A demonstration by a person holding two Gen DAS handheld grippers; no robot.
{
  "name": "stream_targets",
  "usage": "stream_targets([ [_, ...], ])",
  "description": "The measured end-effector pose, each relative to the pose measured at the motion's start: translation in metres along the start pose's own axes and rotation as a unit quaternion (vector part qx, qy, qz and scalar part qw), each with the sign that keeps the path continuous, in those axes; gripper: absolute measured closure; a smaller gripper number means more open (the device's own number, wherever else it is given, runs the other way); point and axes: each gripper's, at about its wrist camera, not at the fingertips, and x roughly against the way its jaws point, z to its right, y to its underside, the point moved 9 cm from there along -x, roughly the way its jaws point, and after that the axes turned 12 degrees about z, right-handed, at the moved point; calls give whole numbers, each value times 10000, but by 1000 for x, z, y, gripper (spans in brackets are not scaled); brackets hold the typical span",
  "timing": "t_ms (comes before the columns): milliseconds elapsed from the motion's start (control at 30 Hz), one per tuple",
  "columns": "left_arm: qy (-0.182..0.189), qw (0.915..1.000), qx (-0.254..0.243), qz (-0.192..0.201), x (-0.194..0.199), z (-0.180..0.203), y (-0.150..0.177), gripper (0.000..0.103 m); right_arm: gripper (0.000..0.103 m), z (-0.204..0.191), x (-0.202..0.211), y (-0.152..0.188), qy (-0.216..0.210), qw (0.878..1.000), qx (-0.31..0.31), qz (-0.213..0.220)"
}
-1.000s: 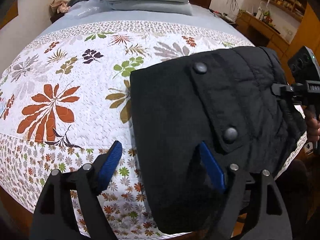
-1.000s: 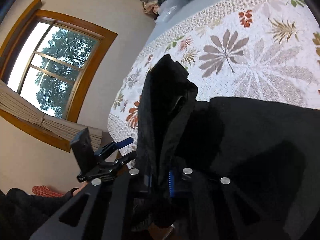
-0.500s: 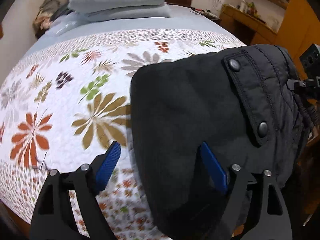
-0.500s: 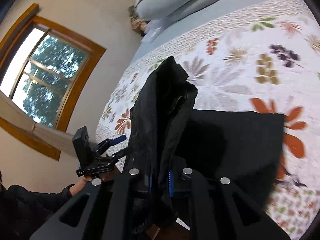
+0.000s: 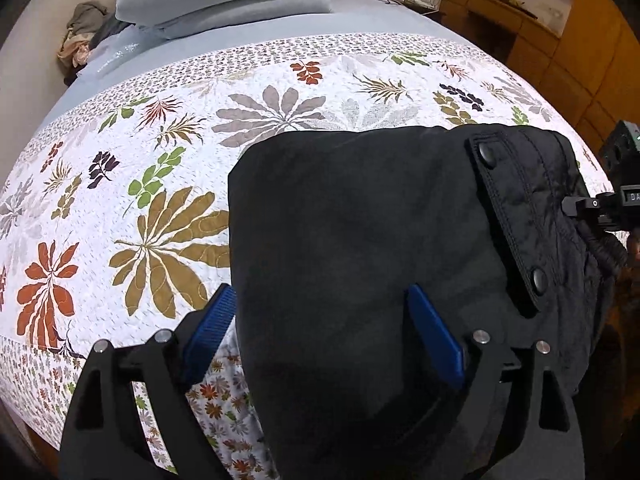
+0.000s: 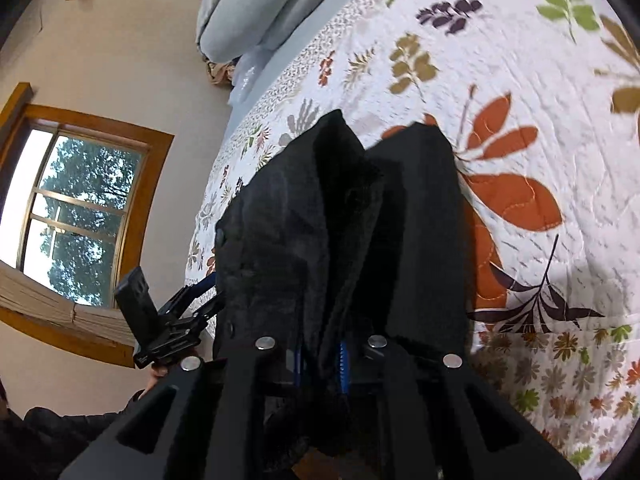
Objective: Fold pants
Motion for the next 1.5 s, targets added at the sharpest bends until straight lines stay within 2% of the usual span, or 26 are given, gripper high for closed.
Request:
stream_targets([
  [133,-9,9999,103,30,-2,-2,2,11,86,7,-1,2,-2,10000,-18,-42],
  [233,41,9996,289,-6,-1,-6,4,11,77,2,6,2,91,9999,43,-6],
  [267,11,9996,297,-19,2,-8,4,11,69,-1,14,0,202,9996,184,71],
  [300,-70,9996,259,1,7,-13,3,12,56,-3,25,-1,316,9989,299,164],
  [333,-173,9996,212,56,14,-18,1,12,50,-5,32,-3,426,9981,365,265],
  [400,-376,9989,209,176,28,-33,-3,11,30,-11,52,-6,649,9953,538,481],
  [467,-477,9980,377,199,38,-45,-4,9,19,-16,76,-7,874,9911,672,743],
  [500,-457,9973,552,171,41,-52,-2,8,18,-17,83,-6,902,9905,664,794],
  [600,-302,9948,976,12,43,-64,8,8,18,-14,90,0,904,9916,495,779],
  [700,-367,9933,1096,-78,39,-70,19,8,18,-4,88,7,982,9918,383,724],
  [800,-428,9942,978,-132,34,-67,25,8,18,0,78,16,927,9930,201,698],
  [900,-408,9958,801,-159,31,-59,28,8,19,-10,68,26,676,9948,288,708],
  [1033,-427,9964,714,-137,25,-49,26,8,21,-12,45,45,768,9957,422,310],
  [1100,-395,9963,751,-152,21,-45,24,8,32,-14,41,49,1005,9918,749,258],
  [1167,-378,9964,738,-157,18,-41,22,8,64,-23,44,52,861,9924,849,210],
  [1200,-357,9968,701,-142,17,-39,20,8,70,-27,48,51,716,9942,763,232],
  [1267,-362,9976,581,-101,17,-33,16,8,71,-38,54,52,509,9952,805,229],
  [1333,-413,9984,394,-22,19,-26,13,8,71,-39,55,57,597,9938,927,135],
  [1400,-497,9985,203,50,21,-20,10,8,72,-26,50,61,880,9913,983,14],
  [1500,-505,9986,2,150,26,-10,6,8,71,-9,40,64,831,9948,585,-30],
])
